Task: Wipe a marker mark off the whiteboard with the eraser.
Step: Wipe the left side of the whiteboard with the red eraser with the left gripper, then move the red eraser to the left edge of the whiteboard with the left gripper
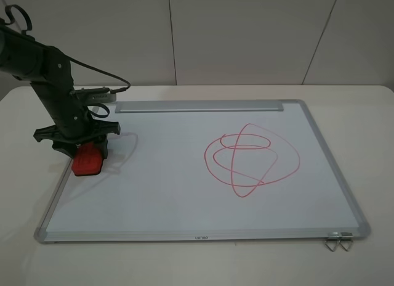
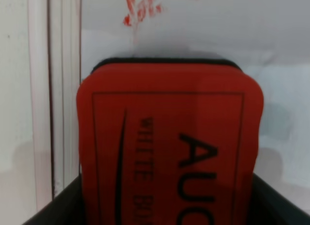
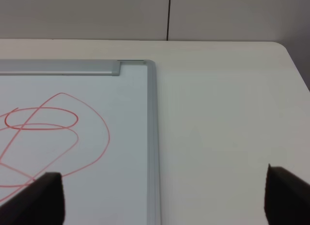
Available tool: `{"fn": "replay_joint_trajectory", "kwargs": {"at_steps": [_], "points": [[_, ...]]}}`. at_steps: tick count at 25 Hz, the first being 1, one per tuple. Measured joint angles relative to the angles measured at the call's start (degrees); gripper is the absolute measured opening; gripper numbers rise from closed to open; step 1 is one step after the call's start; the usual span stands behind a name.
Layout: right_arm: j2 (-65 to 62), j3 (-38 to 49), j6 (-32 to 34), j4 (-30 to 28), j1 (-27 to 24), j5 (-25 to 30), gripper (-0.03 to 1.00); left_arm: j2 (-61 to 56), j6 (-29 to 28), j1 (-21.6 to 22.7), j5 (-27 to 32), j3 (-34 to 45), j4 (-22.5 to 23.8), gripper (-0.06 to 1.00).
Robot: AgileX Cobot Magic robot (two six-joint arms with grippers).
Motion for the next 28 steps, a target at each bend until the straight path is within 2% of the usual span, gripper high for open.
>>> {"fn": "replay_joint_trajectory", "kwargs": {"at_steps": [8,12,22,28], "points": [[0.0,0.0,0.0,0.0,0.0,0.0,0.71,-3.7,0.0,-1.8,1.4,2.4,0.6,0.57],[0.0,0.0,0.0,0.0,0.0,0.0,0.71,-7.8,0.0,-3.0,4.9,3.9,1.2,0.57],[0.0,0.0,0.0,0.0,0.0,0.0,0.71,-15.4,0.2,-7.4,8.1,3.9,2.3,0.57],[0.0,0.0,0.0,0.0,0.0,0.0,0.71,-17.9,0.2,-9.9,6.1,8.3,2.5,0.57]]}}
